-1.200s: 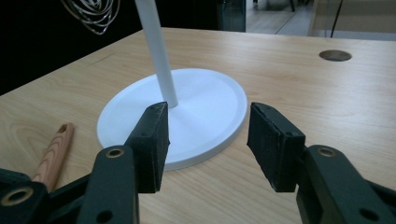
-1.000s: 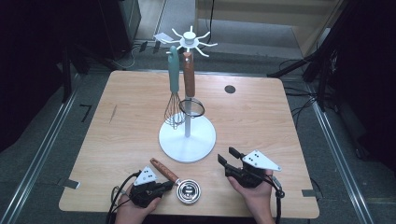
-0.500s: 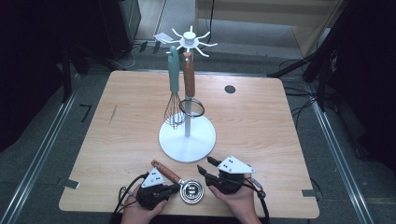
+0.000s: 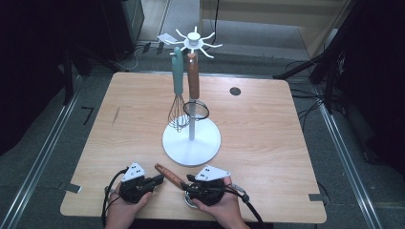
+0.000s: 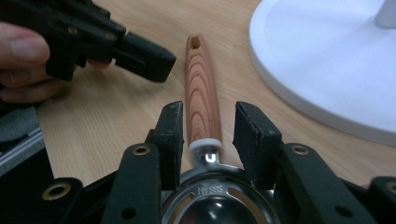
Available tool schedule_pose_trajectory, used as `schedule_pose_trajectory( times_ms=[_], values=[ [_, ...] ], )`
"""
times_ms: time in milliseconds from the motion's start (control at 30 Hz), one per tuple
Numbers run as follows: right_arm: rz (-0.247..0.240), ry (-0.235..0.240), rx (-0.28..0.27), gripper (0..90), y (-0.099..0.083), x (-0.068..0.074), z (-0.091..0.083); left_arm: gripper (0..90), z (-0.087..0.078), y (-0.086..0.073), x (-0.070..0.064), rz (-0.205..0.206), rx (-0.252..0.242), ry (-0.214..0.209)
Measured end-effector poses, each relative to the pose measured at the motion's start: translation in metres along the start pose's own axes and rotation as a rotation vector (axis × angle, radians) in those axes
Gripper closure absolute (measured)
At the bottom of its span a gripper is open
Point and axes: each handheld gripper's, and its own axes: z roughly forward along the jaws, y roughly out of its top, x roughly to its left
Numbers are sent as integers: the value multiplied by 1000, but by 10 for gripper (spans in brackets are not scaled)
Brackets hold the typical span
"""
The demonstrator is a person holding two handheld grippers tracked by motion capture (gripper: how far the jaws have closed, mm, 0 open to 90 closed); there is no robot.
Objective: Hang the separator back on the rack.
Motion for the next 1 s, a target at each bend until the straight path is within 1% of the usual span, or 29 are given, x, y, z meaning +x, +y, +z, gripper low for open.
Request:
schedule_pose_trajectory(
  times_ms=[100,167,200,233,300,367,467,700,767,900,1000],
  values=[
    [-11,-10,27,645,-1,3,7,900,-1,0,2,-4,-4,10],
    [-13,-26,50,662,-1,4,10,900,-2,0,4,-8,-10,13],
    [-25,-37,64,666,-2,5,12,900,-2,0,5,-10,-8,15],
    [-28,-36,72,676,-2,5,13,900,-2,0,6,-12,-13,17],
    [-45,-38,86,702,-4,5,15,900,-3,0,7,-16,-15,20],
    [-54,-43,89,706,-4,6,14,900,-3,0,8,-16,-14,22],
    [-68,-44,93,707,-5,5,12,900,-3,0,8,-15,-19,24],
    [-81,-54,90,707,-11,-2,2,900,-5,0,11,-26,-32,31],
    [-85,-52,92,707,-13,-4,-2,900,-6,1,13,-24,-30,30],
    [-78,-57,92,707,-16,-10,-8,900,-7,1,16,-34,-37,35],
    [-73,-57,95,707,-17,-11,-11,900,-9,1,18,-40,-45,43]
  ],
)
